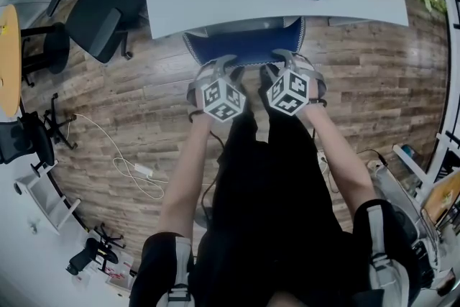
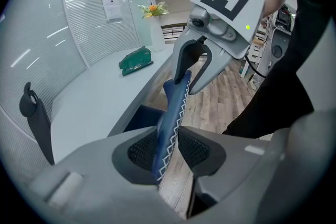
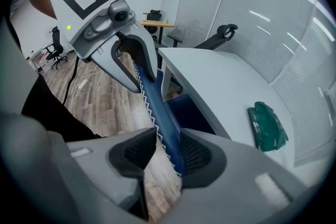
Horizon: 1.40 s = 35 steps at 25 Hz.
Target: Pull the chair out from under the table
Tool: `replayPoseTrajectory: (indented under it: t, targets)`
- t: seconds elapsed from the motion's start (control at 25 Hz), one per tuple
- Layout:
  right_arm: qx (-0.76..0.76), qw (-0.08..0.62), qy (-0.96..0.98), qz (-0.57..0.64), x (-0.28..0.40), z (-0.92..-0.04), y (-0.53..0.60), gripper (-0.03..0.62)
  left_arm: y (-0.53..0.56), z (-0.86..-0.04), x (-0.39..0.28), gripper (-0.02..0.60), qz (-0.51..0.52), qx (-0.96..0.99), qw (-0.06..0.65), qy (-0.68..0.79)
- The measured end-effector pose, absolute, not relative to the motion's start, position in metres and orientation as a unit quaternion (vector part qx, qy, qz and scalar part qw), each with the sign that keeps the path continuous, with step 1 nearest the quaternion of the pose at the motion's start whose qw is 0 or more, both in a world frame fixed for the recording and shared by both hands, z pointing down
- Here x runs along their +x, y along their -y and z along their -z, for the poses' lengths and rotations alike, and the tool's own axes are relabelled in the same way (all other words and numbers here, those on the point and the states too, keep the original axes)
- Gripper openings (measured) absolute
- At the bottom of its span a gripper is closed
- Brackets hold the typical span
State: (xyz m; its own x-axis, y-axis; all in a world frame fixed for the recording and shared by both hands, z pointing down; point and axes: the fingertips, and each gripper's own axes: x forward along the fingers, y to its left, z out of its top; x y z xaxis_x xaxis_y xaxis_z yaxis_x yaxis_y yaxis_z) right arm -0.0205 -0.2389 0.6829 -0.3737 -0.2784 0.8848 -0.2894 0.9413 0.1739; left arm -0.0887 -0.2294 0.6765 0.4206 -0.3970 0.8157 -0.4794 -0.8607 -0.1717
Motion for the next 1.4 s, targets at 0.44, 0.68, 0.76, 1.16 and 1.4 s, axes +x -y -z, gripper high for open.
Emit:
replayPoseTrajectory:
  t: [0.44, 0.68, 0.76, 1.16, 1.4]
  targets:
    - [0.162, 0.557, 0.814, -0.001, -0.016, -0.691, 0.21, 0.133, 0.201, -0.684, -0.085, 0.118, -0.475, 0.846, 0.077, 0.229]
    - [0.159, 0.567, 0.808, -0.024, -0.014, -0.698, 0.183, 0.133, 0.172, -0.69, -0.083, 0.114, -0.473, 0.851, 0.098, 0.206]
    - [0.156, 0.571, 0.806, -0.027, -0.012, -0.701, 0.173, 0.133, 0.163, -0.693, -0.081, 0.112, -0.474, 0.853, 0.098, 0.198]
    - [0.16, 0.582, 0.796, -0.039, -0.018, -0.709, 0.127, 0.12, 0.12, -0.704, -0.089, 0.106, -0.494, 0.849, 0.085, 0.168]
    - [0.171, 0.58, 0.796, -0.042, -0.02, -0.704, 0.105, 0.117, 0.1, -0.7, -0.09, 0.103, -0.494, 0.853, 0.074, 0.152]
